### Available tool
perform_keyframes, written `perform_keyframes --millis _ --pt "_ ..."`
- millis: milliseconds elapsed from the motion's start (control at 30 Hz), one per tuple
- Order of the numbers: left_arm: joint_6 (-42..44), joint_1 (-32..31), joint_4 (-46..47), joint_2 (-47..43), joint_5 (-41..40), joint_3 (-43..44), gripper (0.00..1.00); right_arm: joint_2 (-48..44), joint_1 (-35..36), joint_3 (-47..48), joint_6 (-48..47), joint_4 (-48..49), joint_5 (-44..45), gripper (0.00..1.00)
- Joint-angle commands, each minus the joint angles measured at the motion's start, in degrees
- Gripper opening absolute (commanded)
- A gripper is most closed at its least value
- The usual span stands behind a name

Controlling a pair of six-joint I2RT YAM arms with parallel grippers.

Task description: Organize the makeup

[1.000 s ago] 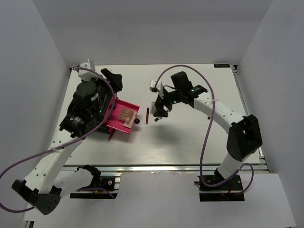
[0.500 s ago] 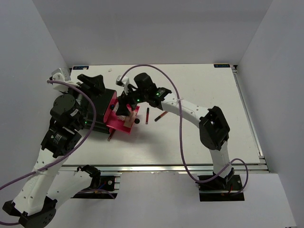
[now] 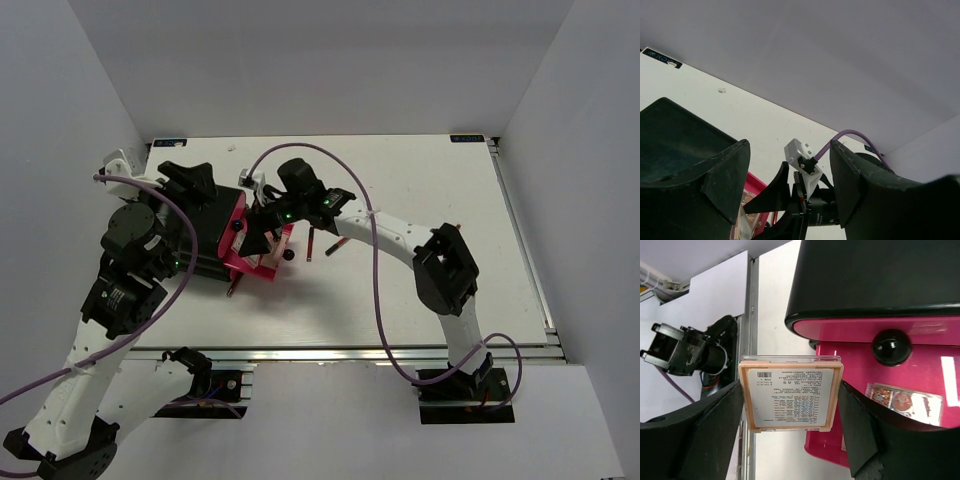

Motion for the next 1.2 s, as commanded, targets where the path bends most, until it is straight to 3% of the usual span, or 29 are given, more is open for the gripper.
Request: perform_keyframes --millis 0,667,1167 --pt "-0.6 0.2 -1.6 -0.8 -1.0 0.5 0.74 2.1 0.5 -0.8 1.2 2.2 -4.4 0.13" --pt "-2.5 0.1 -2.1 -1.4 -0.3 -0.2 0.74 6.8 0.7 0.5 -4.8 0.0 2.3 0.13" --pt "-2.7 0.1 -1.8 -1.4 0.3 -0.6 0.74 8.5 0.4 4.0 -14.9 -1.8 8.9 0.15"
